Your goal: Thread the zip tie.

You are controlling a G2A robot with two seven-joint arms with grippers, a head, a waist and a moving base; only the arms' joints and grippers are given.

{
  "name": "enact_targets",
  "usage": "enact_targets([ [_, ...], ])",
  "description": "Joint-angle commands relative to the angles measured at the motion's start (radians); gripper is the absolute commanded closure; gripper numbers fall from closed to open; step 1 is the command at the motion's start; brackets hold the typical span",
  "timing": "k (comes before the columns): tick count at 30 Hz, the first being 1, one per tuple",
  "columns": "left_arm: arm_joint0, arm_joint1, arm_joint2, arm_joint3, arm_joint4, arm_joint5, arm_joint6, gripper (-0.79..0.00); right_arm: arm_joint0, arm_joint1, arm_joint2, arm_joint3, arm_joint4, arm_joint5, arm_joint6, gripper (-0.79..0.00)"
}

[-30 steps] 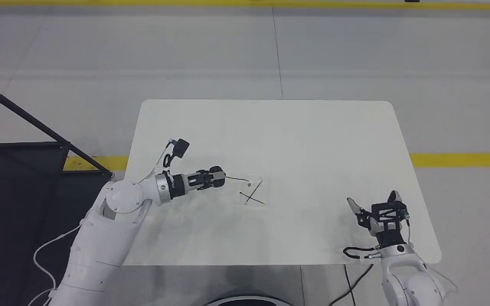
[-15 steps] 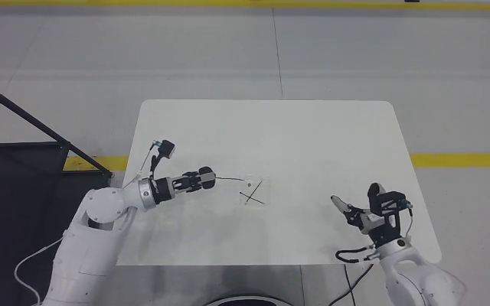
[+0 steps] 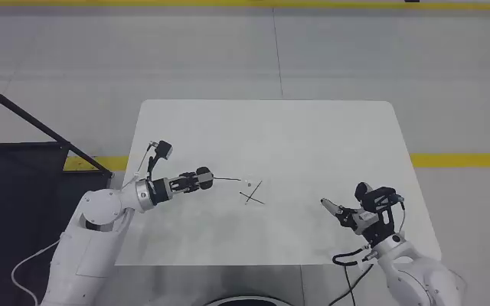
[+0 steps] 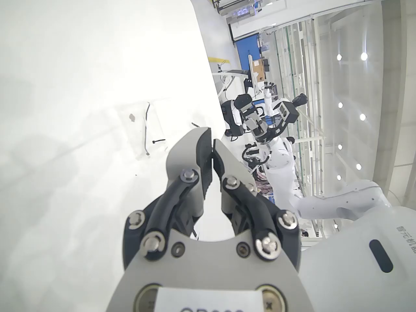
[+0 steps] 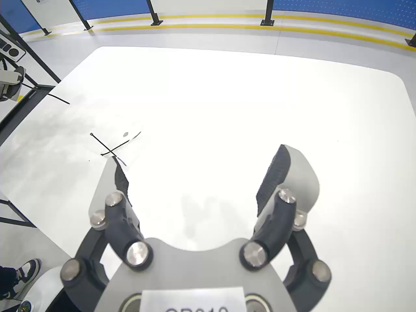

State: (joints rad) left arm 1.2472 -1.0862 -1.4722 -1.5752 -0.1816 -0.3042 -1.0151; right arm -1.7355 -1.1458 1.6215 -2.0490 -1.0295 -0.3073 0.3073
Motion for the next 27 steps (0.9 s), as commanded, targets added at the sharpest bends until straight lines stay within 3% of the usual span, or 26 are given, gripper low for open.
enact_targets([
  [1,0.011,0.001,-0.003,-0.011,-0.024,-0.016,0.006,0.0,0.012,0.003,-0.024,0.02,0.038,-0.077,0.045,-0.785],
  [6,0.018,0.004,-0.014,-0.009,-0.15,-0.072,-0.064,0.0,0.117,0.007,-0.109,0.094,0.246,-0.241,0.213,-0.785],
  [8,0.016,0.006,-0.01,-0.001,-0.182,-0.086,-0.094,0.0,0.173,0.009,-0.156,0.147,0.405,-0.335,0.277,-0.785],
  [11,0.01,0.007,-0.001,0.012,-0.202,-0.101,-0.117,0.0,0.241,0.01,-0.207,0.195,0.55,-0.386,0.35,-0.785],
  [13,0.004,0.007,0.012,0.018,-0.221,-0.112,-0.134,0.0,0.294,0.01,-0.255,0.251,0.729,-0.422,0.407,-0.785],
  [16,-0.004,0.007,0.024,0.03,-0.253,-0.124,-0.157,0.0,0.366,0.011,-0.308,0.337,0.985,-0.374,0.509,-0.785],
  [19,-0.011,0.007,0.037,0.044,-0.256,-0.129,-0.17,0.0,0.468,0.013,-0.345,0.455,1.268,-0.31,0.686,-0.785],
  [20,-0.013,0.008,0.041,0.048,-0.246,-0.125,-0.17,0.0,0.489,0.015,-0.347,0.479,1.284,-0.297,0.729,-0.785],
  [27,-0.015,0.008,0.044,0.05,-0.236,-0.122,-0.171,0.0,0.489,0.015,-0.347,0.479,1.284,-0.297,0.729,-0.785],
])
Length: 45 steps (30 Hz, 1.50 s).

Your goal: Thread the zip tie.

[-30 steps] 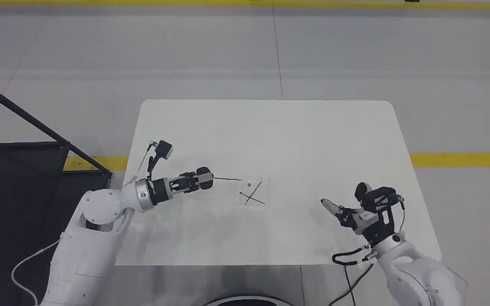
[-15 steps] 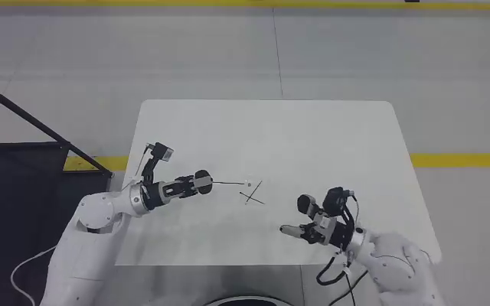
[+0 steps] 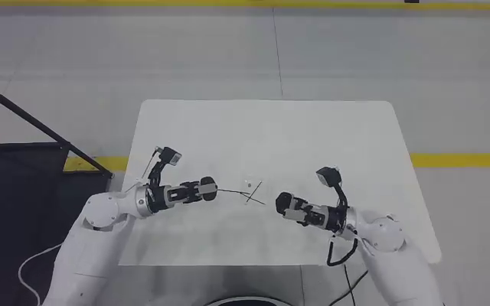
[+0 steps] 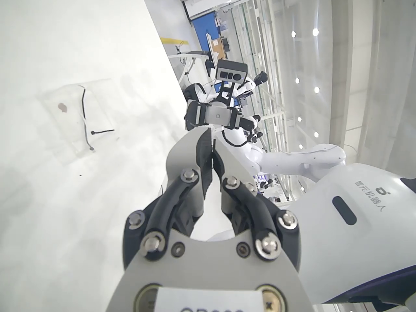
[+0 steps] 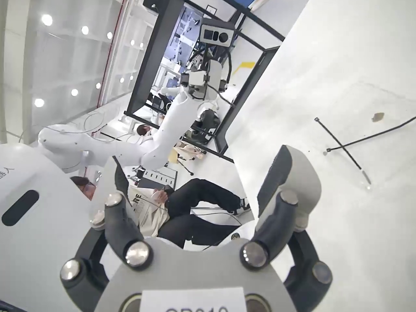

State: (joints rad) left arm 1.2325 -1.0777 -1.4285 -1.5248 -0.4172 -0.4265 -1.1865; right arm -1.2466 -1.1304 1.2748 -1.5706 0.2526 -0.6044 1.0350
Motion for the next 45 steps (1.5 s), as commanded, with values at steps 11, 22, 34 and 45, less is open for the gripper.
enact_targets([
  [11,0.004,-0.001,0.04,-0.066,0.051,0.02,0.054,0.0,0.035,-0.009,-0.084,0.011,-0.017,0.034,0.001,-0.785],
  [22,-0.012,-0.002,0.087,-0.069,0.08,0.022,0.079,0.0,0.138,-0.031,-0.178,0.149,0.125,0.014,0.026,-0.696],
  [34,-0.023,0.002,0.109,-0.068,0.087,0.019,0.074,0.0,0.182,-0.04,-0.214,0.212,0.178,0.0,0.051,-0.376],
  [45,-0.028,0.006,0.127,-0.069,0.09,0.019,0.077,0.0,0.196,-0.043,-0.229,0.229,0.196,-0.004,0.068,-0.256],
])
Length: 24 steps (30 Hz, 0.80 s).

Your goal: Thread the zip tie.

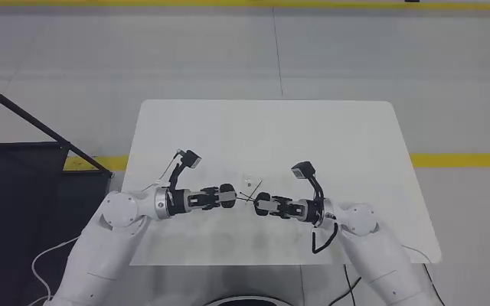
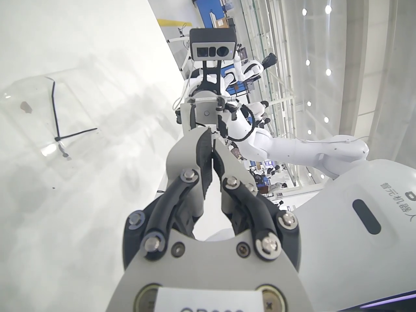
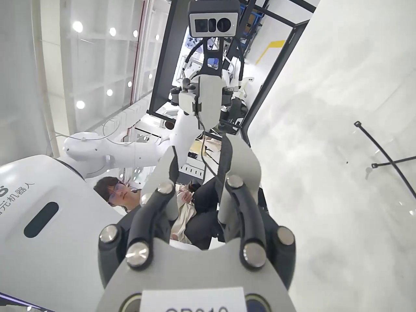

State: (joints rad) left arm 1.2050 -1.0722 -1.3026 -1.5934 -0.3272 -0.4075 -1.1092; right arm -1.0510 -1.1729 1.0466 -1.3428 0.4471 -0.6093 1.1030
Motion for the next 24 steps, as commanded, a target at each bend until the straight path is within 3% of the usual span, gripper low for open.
enact_targets([
  [1,-0.001,0.001,0.002,0.0,0.001,0.0,0.0,0.0,0.002,0.0,-0.002,0.002,0.002,0.001,0.001,-0.237],
  [6,-0.003,0.003,0.006,0.0,0.0,-0.002,0.0,0.0,0.005,0.0,-0.004,0.007,0.005,0.002,0.002,-0.16],
  [17,-0.008,0.007,0.013,0.002,0.001,-0.001,0.004,0.0,0.008,0.002,-0.002,0.016,0.003,0.011,0.004,-0.166],
  [24,-0.01,0.01,0.017,0.002,0.001,-0.002,0.004,0.0,0.009,0.003,-0.001,0.016,-0.003,0.021,0.002,-0.043],
])
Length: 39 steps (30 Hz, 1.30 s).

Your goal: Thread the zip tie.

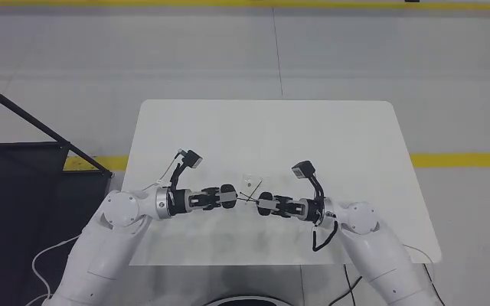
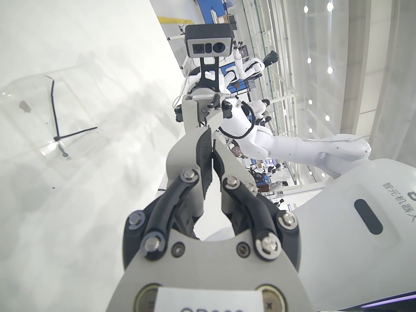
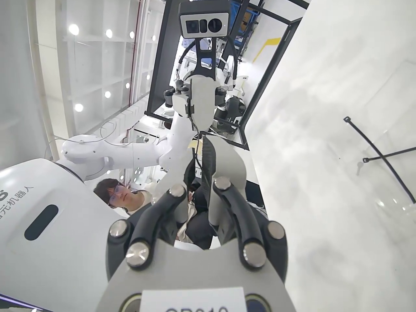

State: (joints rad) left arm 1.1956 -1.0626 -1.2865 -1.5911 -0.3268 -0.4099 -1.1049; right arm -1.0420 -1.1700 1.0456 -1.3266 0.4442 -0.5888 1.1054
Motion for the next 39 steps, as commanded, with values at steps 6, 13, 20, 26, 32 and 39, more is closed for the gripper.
enact_targets([
  [6,-0.001,0.003,0.004,0.001,-0.003,0.001,0.001,0.0,0.001,0.001,-0.001,-0.001,-0.002,0.001,0.001,0.0],
  [13,-0.001,0.004,0.001,0.005,-0.018,0.015,0.028,-0.785,-0.003,0.001,0.002,0.0,0.002,-0.015,-0.017,0.0],
  [20,0.019,-0.001,-0.007,0.017,-0.075,0.003,0.135,-0.785,-0.045,0.003,0.032,-0.023,0.026,-0.073,-0.088,0.0],
  [26,0.045,-0.009,0.012,0.008,-0.1,-0.022,0.207,-0.785,-0.081,0.004,0.051,-0.049,0.003,-0.1,-0.173,0.0],
  [32,0.045,-0.009,0.012,0.008,-0.1,-0.022,0.207,-0.785,-0.095,0.006,0.055,-0.072,-0.022,-0.098,-0.184,0.0],
  [39,0.045,-0.009,0.012,0.008,-0.1,-0.022,0.207,-0.785,-0.095,0.006,0.055,-0.072,-0.022,-0.098,-0.184,0.0],
])
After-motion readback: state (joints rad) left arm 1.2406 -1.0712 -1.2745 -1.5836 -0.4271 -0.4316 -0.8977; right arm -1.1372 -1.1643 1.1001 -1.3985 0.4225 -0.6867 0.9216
